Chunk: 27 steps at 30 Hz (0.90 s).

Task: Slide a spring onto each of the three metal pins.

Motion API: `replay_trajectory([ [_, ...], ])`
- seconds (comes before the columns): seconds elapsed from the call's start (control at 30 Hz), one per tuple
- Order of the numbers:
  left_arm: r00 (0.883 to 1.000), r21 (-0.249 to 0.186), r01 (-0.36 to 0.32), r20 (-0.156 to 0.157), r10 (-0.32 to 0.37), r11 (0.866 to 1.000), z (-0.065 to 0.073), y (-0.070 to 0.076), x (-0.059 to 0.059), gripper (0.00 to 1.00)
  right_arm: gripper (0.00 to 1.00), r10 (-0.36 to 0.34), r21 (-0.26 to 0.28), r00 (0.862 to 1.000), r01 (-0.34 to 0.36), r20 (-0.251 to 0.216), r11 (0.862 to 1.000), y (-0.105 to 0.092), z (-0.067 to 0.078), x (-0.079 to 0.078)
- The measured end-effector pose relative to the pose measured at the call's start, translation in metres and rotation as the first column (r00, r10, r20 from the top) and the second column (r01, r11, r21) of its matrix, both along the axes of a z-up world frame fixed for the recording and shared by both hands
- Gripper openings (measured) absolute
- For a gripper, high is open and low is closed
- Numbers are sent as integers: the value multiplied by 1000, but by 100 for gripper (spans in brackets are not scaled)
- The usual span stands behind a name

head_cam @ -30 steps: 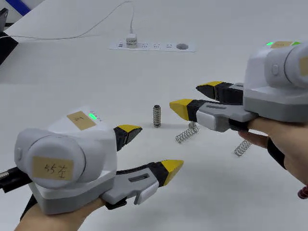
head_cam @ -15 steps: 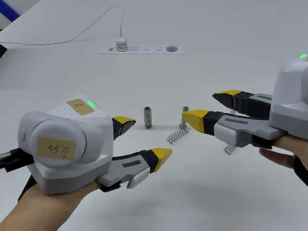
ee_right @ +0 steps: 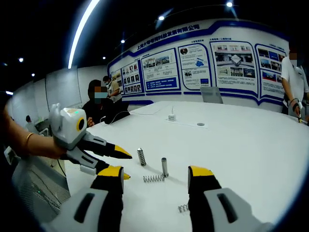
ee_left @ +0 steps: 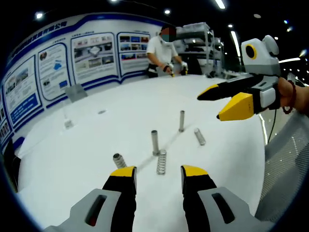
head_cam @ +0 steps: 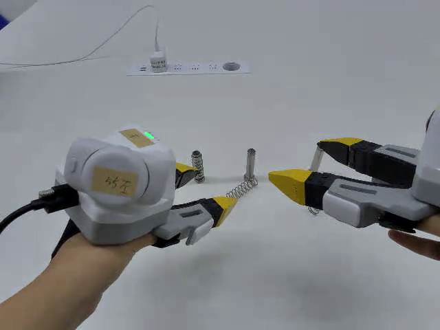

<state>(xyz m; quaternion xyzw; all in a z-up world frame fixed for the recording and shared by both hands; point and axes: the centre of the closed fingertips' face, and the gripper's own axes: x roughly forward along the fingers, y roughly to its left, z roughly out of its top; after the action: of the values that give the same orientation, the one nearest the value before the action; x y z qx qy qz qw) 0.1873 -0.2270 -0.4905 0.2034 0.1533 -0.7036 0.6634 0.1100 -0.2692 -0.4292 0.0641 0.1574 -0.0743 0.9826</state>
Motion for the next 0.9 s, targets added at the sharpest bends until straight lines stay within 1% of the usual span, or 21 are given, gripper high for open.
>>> replay_trajectory([
  [0.07,1000,1,11,5,-11,1000,-3,-5,-2,35,55,-3,-5,1000,3,-3,1000,0,0,-3],
  [0.17,1000,16,19,12,-19,1000,-10,-10,-1,33,55,-13,2,1000,13,-7,1000,-1,-3,-7],
  [0.37,1000,52,22,-3,-22,998,-25,-16,-1,28,55,-34,17,999,34,-5,999,-2,-4,-12],
  [0.53,1000,78,25,0,-25,997,-37,-22,0,23,55,-46,24,999,46,2,999,-3,-3,-13],
  [0.67,999,88,36,-1,-36,995,-42,-25,-1,21,55,-42,8,999,43,-13,999,-3,-5,-15],
  [0.73,999,102,40,-4,-40,994,-46,-26,-1,21,55,-44,10,999,44,-16,999,-4,-7,-15],
  [0.83,999,113,40,-27,-38,993,-50,-27,-2,20,55,-51,18,998,51,-25,999,-5,-12,-17],
  [0.87,999,116,42,-28,-39,992,-50,-27,-3,20,55,-53,22,998,53,-29,998,-5,-13,-17],
  [0.9,999,127,49,-18,-47,991,-52,-26,-2,19,55,-57,28,998,58,-31,998,-6,-14,-18],
])
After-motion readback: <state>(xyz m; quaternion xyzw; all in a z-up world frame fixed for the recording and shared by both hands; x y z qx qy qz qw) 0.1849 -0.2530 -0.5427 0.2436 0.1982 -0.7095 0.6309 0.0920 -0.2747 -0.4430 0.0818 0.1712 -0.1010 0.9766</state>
